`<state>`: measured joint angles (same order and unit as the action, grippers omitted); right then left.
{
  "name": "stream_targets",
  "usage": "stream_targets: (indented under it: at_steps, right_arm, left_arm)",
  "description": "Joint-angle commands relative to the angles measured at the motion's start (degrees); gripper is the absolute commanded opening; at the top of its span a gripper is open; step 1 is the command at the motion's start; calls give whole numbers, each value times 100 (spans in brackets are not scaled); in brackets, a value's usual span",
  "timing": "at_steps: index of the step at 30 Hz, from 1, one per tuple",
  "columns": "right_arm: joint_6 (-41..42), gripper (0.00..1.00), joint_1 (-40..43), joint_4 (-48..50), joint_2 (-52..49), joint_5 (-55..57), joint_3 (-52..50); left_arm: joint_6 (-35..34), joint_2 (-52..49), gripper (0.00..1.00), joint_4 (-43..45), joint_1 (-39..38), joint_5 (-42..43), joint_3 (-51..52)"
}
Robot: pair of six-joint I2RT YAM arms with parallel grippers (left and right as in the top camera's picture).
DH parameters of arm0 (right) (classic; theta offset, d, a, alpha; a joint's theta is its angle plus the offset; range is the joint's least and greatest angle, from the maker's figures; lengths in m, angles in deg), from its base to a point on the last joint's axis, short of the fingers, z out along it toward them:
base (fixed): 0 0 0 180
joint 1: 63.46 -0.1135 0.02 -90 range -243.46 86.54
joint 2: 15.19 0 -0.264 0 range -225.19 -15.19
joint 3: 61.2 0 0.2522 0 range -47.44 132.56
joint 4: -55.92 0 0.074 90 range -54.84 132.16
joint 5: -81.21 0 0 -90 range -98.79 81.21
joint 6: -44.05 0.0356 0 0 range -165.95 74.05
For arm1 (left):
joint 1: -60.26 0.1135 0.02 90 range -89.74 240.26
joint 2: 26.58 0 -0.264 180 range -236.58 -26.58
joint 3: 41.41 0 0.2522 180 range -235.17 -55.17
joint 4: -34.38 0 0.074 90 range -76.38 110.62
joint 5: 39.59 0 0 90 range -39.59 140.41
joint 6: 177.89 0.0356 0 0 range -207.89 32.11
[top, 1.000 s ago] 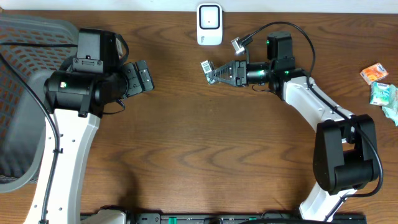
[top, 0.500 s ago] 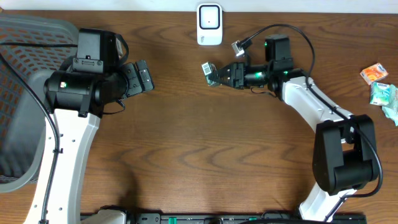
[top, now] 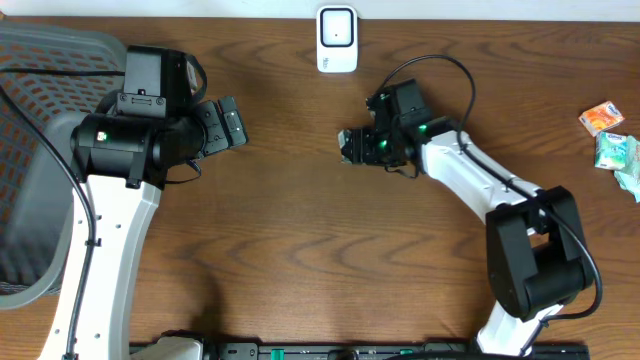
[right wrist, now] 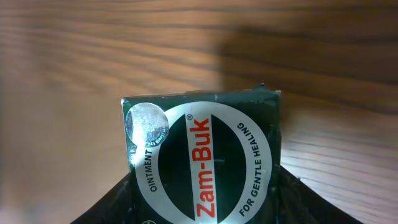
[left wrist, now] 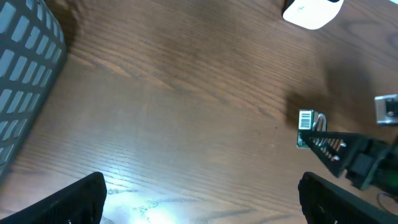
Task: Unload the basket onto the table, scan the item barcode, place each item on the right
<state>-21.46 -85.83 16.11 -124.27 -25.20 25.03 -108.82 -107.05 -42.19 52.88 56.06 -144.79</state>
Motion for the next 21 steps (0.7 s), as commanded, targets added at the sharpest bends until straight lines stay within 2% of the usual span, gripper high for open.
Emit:
stream_targets:
  at_steps: [1, 4, 15, 17, 19, 21]
  right_arm:
    - [-350, 46, -188, -129, 107, 1486, 92]
    - [-509, 50, -326, -313, -52, 1915, 92]
    - [-529, 51, -356, -450, -691, 1991, 92]
    - [-535, 56, -356, -450, -691, 1993, 92]
    - [-595, 67, -356, -444, -691, 1993, 92]
    - [-638, 71, -356, -446, -693, 1993, 92]
  left_arm:
    - [33, -2, 98, -15, 24, -37, -70]
    - [33, -2, 98, -15, 24, -37, -70]
    - [33, -2, 98, -15, 24, -37, -70]
    - [35, -2, 98, -15, 24, -37, -70]
    - [33, -2, 98, -15, 24, -37, -70]
    - [33, -2, 98, -15, 24, -37, -70]
